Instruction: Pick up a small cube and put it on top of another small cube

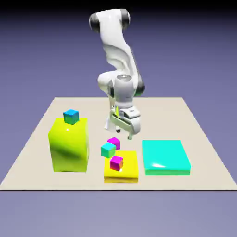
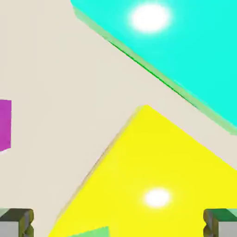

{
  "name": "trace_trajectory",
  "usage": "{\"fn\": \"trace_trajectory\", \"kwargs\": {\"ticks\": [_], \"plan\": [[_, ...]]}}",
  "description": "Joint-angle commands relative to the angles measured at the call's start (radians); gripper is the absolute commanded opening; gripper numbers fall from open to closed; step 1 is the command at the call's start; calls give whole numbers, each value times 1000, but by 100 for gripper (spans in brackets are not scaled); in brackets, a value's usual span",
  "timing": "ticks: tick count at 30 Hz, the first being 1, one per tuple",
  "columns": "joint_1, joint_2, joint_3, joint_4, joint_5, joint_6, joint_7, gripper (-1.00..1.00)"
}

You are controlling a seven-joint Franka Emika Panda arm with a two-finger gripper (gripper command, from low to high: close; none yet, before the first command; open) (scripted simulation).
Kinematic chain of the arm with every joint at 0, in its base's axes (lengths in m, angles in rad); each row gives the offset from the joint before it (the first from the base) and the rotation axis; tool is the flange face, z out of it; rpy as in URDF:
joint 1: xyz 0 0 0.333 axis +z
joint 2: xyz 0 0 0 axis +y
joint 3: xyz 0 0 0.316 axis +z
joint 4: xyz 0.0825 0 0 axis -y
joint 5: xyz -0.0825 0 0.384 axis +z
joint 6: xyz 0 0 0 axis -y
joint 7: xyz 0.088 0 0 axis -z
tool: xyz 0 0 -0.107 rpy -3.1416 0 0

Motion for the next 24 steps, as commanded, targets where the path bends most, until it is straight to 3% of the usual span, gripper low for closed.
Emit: {"fn": "trace_trajectory", "kwargs": {"ticks": [1, 24], "plan": [[11, 6, -11, -2, -7, -9, -44, 0], [254, 135, -257, -38, -164, -226, -1044, 0]]}}
